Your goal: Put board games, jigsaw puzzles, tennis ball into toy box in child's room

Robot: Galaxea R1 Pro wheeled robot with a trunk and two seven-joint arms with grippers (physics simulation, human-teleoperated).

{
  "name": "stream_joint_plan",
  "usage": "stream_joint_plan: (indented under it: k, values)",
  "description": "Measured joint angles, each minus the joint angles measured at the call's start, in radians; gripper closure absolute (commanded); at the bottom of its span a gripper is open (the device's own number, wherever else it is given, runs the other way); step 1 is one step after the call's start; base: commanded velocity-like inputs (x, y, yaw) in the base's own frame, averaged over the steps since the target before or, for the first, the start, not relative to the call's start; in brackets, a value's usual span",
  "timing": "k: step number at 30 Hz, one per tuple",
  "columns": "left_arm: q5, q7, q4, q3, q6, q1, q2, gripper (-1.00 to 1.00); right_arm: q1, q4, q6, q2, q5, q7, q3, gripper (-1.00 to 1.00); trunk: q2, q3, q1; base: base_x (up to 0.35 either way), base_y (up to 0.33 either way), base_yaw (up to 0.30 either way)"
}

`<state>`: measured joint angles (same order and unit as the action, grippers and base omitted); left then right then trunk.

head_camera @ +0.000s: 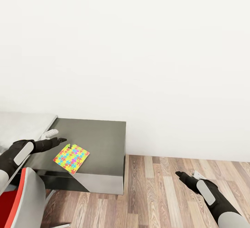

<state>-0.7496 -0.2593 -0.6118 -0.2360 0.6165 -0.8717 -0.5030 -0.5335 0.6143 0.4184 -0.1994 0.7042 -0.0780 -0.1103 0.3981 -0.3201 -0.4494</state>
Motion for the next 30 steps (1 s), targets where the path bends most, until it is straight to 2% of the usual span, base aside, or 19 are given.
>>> stream_joint_plan:
  k: [15,30]
  values:
    - [0.000,0.001,0.000,-0.001,0.000,0.000,0.001,-1.00,0.000,0.000,0.000,0.001,-0.001,0.000,-0.001,-1.00,0.000,0.000,0.000,0.001,-0.003,0.000]
    - [0.001,0.000,0.000,-0.001,0.000,0.000,0.001,-1.00,0.000,0.000,0.000,0.001,0.000,0.000,0.000,-1.00,0.000,-0.001,0.000,0.059,-0.006,0.000]
